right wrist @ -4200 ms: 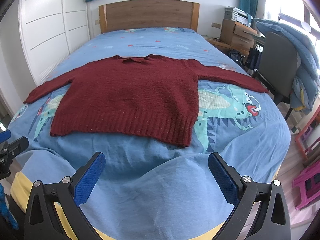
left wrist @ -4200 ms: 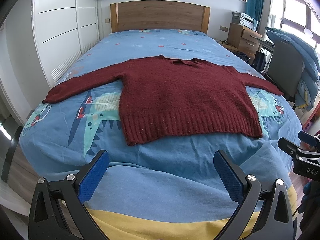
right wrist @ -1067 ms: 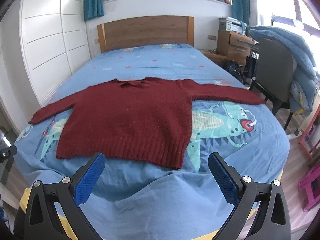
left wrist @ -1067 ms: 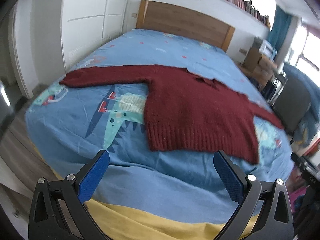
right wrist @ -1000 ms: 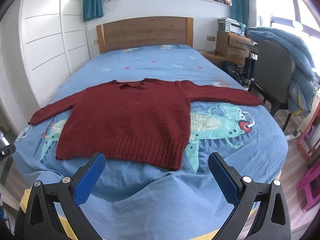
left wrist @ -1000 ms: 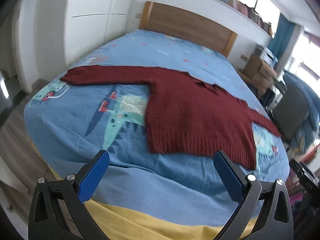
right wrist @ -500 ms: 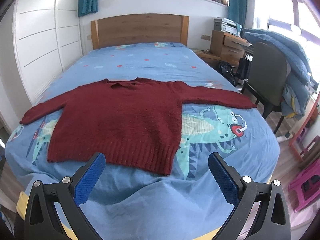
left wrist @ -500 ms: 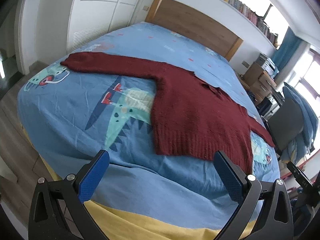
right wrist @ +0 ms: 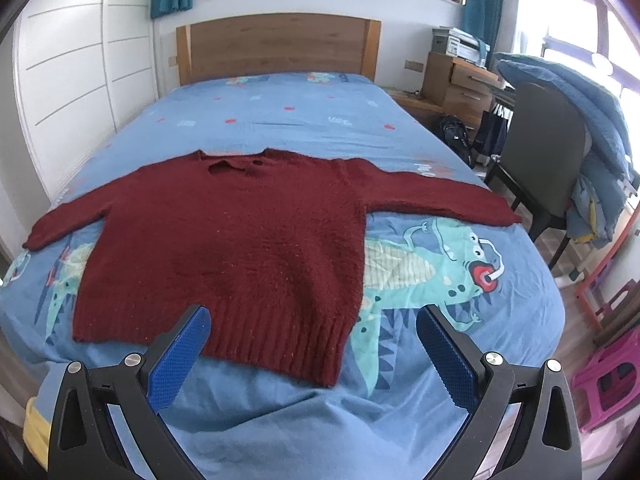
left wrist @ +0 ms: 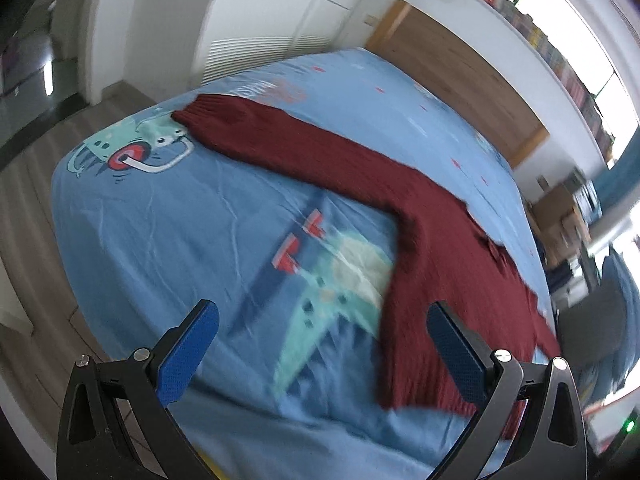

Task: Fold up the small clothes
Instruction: 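Move the left gripper to the cuff of one red sweater sleeve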

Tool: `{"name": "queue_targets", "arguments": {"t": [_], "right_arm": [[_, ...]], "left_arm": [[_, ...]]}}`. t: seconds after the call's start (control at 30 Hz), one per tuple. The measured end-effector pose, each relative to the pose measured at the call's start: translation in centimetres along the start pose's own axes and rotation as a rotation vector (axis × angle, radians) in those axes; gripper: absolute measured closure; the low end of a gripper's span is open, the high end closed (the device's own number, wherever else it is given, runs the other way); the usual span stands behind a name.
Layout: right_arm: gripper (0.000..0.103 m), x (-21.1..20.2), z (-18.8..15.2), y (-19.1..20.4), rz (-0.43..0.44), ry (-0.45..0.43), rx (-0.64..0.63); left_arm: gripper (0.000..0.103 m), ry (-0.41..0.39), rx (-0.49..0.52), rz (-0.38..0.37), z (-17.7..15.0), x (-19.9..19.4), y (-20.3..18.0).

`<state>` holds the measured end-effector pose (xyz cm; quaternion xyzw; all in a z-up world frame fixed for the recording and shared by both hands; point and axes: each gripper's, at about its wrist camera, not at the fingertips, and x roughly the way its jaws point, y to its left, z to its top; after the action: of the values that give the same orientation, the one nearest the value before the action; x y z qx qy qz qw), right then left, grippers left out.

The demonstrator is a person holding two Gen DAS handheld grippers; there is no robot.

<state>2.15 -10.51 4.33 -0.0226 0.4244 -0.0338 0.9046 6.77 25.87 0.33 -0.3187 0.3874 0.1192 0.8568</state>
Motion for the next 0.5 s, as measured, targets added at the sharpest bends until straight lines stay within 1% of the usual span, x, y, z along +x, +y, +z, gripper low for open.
{"name": "queue_targets", "arguments": {"t": [0.2, 0.3, 0.4, 0.5], "right_arm": [[0.0, 2.3, 1.0, 0.4, -0.005, 0.038, 0.002], [0.0, 3.0, 1.3, 0.4, -0.001, 0.052, 0.019], [0.0, 3.7, 1.5, 0.5, -0.017, 0.071, 0.016], [0.0, 4.3, 1.9, 0.8, -0.035, 0.087, 0.014]], "left_arm": [[0.001, -0.013, -0.114, 0.002, 4.4, 3.1, 3.6], [0.001, -0.023, -0.177, -0.008, 6.7, 4.7, 5.7], [0.001, -0.032, -0.227, -0.029, 8.5, 6.1, 7.4], [0.002, -0.045, -0.264, -0.024, 10.2, 7.8, 9.0]]}}
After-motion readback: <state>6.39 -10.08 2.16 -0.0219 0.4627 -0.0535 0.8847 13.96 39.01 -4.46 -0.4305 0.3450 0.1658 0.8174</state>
